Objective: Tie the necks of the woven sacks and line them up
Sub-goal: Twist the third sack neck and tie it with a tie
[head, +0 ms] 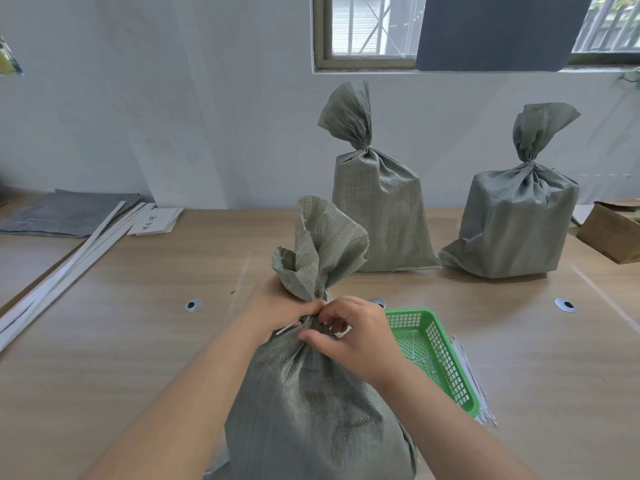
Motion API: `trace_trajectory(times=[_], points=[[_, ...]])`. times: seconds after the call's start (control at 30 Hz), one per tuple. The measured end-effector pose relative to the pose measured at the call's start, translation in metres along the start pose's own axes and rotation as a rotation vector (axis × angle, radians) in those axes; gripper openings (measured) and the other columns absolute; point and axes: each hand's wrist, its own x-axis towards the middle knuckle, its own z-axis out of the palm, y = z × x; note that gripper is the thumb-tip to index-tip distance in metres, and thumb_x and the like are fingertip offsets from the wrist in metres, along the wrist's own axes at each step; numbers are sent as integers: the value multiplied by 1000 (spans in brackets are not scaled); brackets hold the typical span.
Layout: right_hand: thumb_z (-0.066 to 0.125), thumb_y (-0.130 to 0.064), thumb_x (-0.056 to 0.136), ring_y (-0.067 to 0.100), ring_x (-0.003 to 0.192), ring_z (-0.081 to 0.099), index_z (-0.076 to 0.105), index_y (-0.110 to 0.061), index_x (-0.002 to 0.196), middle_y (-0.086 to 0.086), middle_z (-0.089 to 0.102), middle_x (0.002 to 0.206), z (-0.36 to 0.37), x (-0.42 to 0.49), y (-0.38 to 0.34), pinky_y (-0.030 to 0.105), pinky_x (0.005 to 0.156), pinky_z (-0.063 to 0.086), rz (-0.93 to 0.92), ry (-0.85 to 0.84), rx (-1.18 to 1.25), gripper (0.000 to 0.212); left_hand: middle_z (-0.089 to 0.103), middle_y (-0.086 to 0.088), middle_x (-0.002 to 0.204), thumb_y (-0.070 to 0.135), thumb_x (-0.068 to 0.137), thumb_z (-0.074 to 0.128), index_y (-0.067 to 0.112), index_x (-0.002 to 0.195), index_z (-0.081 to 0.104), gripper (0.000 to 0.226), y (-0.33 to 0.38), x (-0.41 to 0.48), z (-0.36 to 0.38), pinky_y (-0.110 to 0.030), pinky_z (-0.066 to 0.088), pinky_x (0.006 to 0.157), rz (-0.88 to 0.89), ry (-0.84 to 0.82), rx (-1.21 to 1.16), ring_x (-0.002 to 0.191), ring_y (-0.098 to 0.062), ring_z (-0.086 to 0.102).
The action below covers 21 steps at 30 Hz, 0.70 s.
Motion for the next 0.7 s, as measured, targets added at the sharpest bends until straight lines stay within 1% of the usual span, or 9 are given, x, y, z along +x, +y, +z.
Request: trace_trajectory(times=[0.07,0.13,0.2,0.3,0.37,0.43,0.53,0.6,0.7], points=[[82,-59,66,3,58,48,64,-14,66,-10,56,62,2,0,-1,13,56,39,-39,21,-51,49,66,13,60,16,70,79,20,67,66,14,1,-3,5,-15,46,45,17,22,-11,53,4,59],[80,-65,64,6,55,46,59,-13,61,-8,54,59,5,0,-2,15,53,37,-74,44,-116,56,59,19,48,17,72,76,23,59,58,24,1,-5,10,-10,37,41,27,59,9,47,6,55],[76,-67,67,11,53,47,56,-13,59,-5,53,57,7,1,-3,22,51,39,-105,73,-186,58,55,18,43,17,74,73,23,57,51,29,0,-6,16,-8,34,38,28,107,31,44,6,52],[71,-53,75,15,53,48,53,-12,60,-2,51,56,9,2,-5,26,50,40,-163,101,-290,47,52,9,49,12,73,69,16,59,49,25,-2,-5,22,-17,42,45,-15,151,-28,52,-7,53],[68,-40,78,18,53,46,53,-11,62,0,49,57,9,2,-6,27,51,39,-233,87,-359,36,55,-2,60,8,74,66,6,68,55,13,-2,-6,24,-30,48,55,-40,133,-111,60,-16,55],[65,-28,79,20,54,46,52,-10,63,2,49,59,9,3,-5,27,53,38,-284,59,-393,28,58,-7,67,7,75,65,0,78,59,9,-2,-8,24,-37,52,61,-44,116,-186,65,-18,57],[60,-16,83,21,56,45,54,-8,65,3,51,61,8,5,-2,26,58,39,-327,28,-381,21,59,-6,69,10,77,65,4,81,62,8,-3,-6,24,-38,54,66,-43,114,-241,67,-18,58],[57,-12,87,20,57,42,54,-7,65,4,50,61,7,6,-1,22,60,34,-322,21,-340,23,58,-6,70,10,78,64,7,80,60,5,-5,-5,24,-40,55,66,-46,96,-289,68,-18,57],[56,-11,88,13,59,36,51,-7,64,1,46,63,6,6,0,20,61,27,-196,-3,-209,25,65,-6,74,11,79,67,5,81,63,8,-11,-4,22,-39,58,69,-50,45,-374,75,-20,66]])
